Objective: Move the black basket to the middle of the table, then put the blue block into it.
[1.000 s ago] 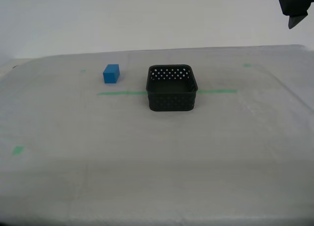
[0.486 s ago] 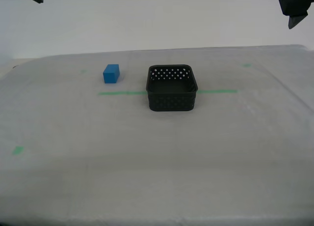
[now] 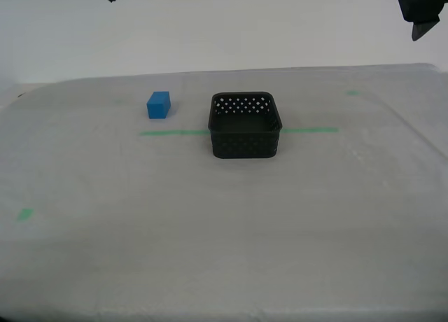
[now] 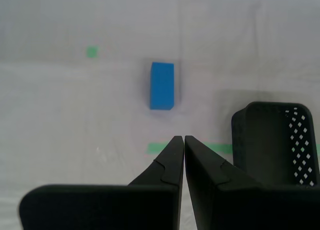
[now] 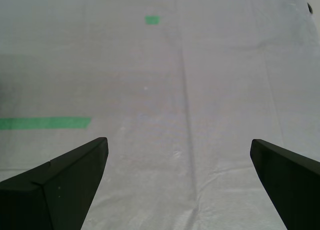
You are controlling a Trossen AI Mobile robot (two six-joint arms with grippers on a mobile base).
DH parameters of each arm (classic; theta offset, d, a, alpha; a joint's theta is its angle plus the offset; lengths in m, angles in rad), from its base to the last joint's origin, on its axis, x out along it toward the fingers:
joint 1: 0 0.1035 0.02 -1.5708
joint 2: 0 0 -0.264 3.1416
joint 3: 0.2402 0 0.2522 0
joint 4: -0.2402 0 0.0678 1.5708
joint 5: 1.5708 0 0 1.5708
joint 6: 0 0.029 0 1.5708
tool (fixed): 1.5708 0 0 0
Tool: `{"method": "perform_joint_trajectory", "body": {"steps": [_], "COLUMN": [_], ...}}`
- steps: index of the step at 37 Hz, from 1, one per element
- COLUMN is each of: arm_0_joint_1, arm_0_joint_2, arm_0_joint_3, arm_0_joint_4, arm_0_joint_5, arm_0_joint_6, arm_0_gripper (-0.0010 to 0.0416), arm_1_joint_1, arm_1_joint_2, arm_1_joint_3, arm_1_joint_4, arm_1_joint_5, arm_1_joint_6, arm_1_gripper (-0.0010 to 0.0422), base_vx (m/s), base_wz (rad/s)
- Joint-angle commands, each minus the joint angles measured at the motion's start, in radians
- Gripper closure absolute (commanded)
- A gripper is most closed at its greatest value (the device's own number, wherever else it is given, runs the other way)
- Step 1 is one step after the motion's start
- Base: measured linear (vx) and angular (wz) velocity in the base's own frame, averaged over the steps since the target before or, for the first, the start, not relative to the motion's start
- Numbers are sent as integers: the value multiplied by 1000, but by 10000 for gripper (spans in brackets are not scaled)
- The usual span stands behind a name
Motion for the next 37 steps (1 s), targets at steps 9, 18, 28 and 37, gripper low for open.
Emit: {"method": "perform_joint_trajectory", "body": {"steps": [9, 18, 28, 37], "arm_0_joint_1": [1, 1, 1, 1], "arm_0_joint_2": [0, 0, 0, 0], "arm_0_joint_3": [0, 0, 0, 0], "arm_0_joint_4": [0, 0, 0, 0], "arm_0_joint_5": [3, 2, 3, 3], "arm_0_joint_6": [0, 0, 0, 0], "arm_0_gripper": [7, 7, 7, 7], "arm_1_joint_1": [-13, -14, -13, -13], "arm_1_joint_2": [211, 367, 449, 446], "arm_1_joint_3": [283, 502, 589, 582], "arm_1_joint_4": [-134, -249, -284, -281], "arm_1_joint_5": [-21, -34, -59, -42], "arm_1_joint_6": [32, 58, 70, 96], "arm_1_gripper": [412, 410, 311, 188], "base_vx": [0, 0, 0, 0], "base_wz": [0, 0, 0, 0]}}
